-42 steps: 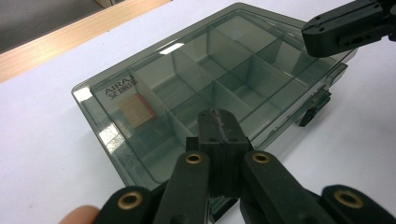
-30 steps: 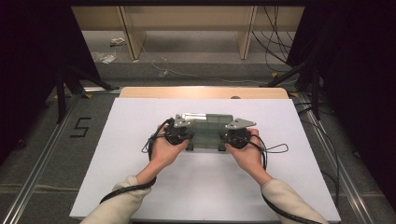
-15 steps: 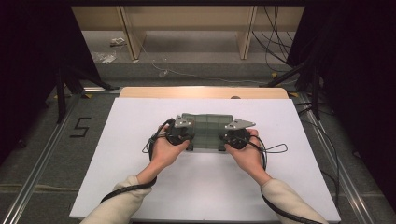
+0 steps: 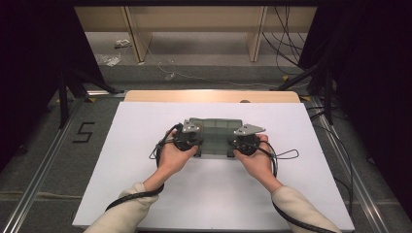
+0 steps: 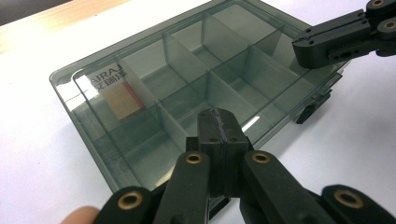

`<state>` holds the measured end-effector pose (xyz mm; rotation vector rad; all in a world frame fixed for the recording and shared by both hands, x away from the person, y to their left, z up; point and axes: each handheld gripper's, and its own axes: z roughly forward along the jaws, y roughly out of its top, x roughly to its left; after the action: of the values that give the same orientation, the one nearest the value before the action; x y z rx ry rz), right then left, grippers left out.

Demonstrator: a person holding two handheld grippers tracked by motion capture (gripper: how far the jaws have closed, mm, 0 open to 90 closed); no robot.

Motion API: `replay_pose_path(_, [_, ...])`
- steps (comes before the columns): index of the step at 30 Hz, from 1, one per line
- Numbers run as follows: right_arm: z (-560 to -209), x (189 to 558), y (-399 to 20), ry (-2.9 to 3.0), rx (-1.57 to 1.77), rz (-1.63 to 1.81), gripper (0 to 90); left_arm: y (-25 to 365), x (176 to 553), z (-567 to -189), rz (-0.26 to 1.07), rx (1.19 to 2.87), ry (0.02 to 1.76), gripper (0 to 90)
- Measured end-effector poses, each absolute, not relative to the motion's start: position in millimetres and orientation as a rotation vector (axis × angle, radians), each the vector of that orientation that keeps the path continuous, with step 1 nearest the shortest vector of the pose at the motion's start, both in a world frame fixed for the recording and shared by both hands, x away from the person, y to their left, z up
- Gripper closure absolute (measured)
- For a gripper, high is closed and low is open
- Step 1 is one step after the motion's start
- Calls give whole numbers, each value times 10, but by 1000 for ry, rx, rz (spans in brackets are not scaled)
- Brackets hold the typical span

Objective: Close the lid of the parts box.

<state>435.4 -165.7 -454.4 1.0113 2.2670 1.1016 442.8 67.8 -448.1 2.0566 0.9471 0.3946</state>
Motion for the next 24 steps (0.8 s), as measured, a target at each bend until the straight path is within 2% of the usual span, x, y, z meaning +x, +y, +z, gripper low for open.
replay_pose_path(17, [-4613, 4369, -1665, 2271, 1016, 1126, 900, 663, 4466, -4557, 393, 2060, 955, 893])
replay_pose_path(24, [-4603, 4361, -1726, 2246, 1030, 1104, 763, 773, 4455, -4562, 412, 2053, 930, 846])
